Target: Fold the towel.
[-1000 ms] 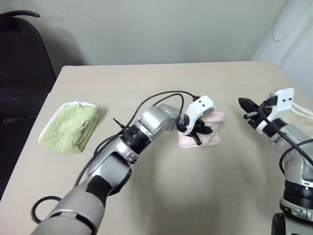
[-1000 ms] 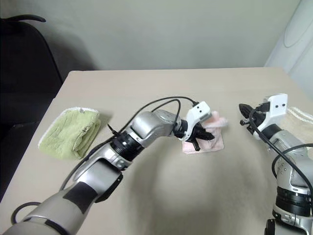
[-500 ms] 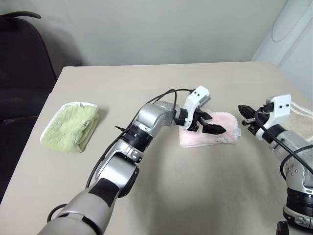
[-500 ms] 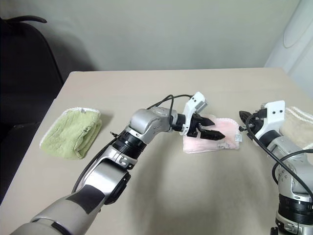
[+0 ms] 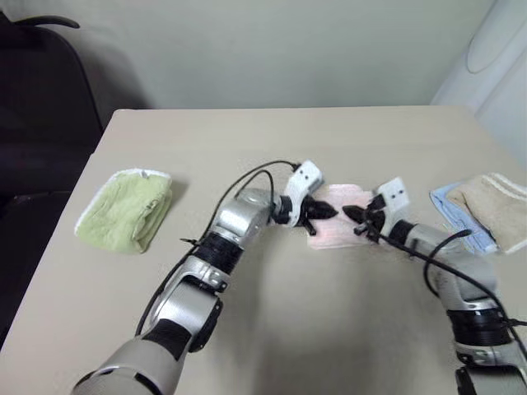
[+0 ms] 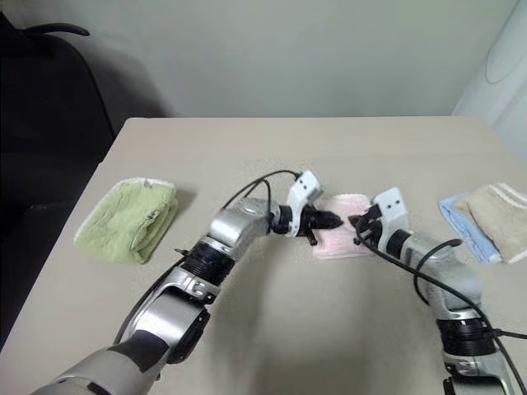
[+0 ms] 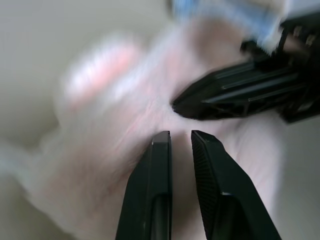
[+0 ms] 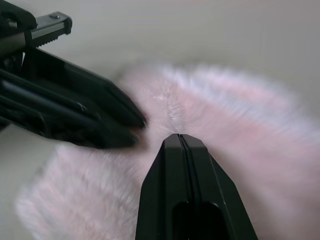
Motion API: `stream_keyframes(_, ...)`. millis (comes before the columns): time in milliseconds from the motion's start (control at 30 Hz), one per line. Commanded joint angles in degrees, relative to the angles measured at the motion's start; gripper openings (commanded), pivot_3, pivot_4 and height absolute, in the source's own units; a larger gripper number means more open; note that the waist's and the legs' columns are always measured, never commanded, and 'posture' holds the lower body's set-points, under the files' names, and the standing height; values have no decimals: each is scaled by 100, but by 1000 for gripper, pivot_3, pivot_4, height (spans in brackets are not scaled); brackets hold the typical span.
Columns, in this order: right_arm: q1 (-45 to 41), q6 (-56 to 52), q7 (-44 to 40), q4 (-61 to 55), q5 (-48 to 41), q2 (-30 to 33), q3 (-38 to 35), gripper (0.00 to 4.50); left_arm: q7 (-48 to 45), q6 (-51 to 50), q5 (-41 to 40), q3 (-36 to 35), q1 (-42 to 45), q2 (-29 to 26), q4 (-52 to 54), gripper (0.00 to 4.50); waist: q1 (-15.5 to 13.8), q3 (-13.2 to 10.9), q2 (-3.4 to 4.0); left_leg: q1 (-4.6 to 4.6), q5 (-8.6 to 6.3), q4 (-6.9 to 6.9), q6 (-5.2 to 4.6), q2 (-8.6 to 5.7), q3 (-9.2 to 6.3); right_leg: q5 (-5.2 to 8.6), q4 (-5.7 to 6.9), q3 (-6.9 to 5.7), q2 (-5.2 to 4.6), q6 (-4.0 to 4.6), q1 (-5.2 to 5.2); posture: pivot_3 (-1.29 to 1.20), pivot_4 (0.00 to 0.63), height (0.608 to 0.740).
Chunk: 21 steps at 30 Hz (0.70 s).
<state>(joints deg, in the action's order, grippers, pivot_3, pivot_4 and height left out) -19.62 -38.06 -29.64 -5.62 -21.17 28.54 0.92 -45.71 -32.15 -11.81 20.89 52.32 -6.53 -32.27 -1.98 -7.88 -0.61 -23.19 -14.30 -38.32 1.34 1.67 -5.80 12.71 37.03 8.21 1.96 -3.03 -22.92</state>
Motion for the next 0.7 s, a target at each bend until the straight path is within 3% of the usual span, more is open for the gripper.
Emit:
stream_keyframes(33,-14,394,-39,313,287,-47,69,0,182,317,441,78,65,114,-628,968,4,4,3,-2,1,0,-4,-4,1,0,0,-1,-6,0,0,0,150,735)
stream_keyframes(133,72,562,-84,378,455,-55,160,0,218,494,579,-23,-7,113,-882,968,10,8,2,17,-2,-7,-13,-5,2,0,-4,-6,-11,-1,28,0,150,735)
stream_keyframes(233,162,640,-85,107,415,-40,30,0,42,451,139,-490,-154,127,-333,968,30,8,2,32,4,-9,-22,-5,4,0,-5,-7,-11,-1,46,0,150,735)
stream_keyframes(333,240,483,-120,-714,-25,45,-464,0,80,-242,-1039,-1648,-281,120,989,968,48,5,3,23,12,-7,-23,-7,7,-3,0,-12,-10,2,35,0,150,735)
stream_keyframes(500,410,34,-207,-1584,-565,328,-1029,0,619,-1315,-1914,-2649,-367,-107,1983,968,47,5,3,7,26,-4,-7,-14,30,-2,0,-27,-5,-2,16,0,150,735)
stream_keyframes(700,359,-188,-174,-1750,-715,638,-1388,0,1140,-2459,-2393,-3093,-646,-482,2385,968,48,5,3,14,28,-6,-3,-43,42,8,-2,-18,-31,-22,19,0,150,735)
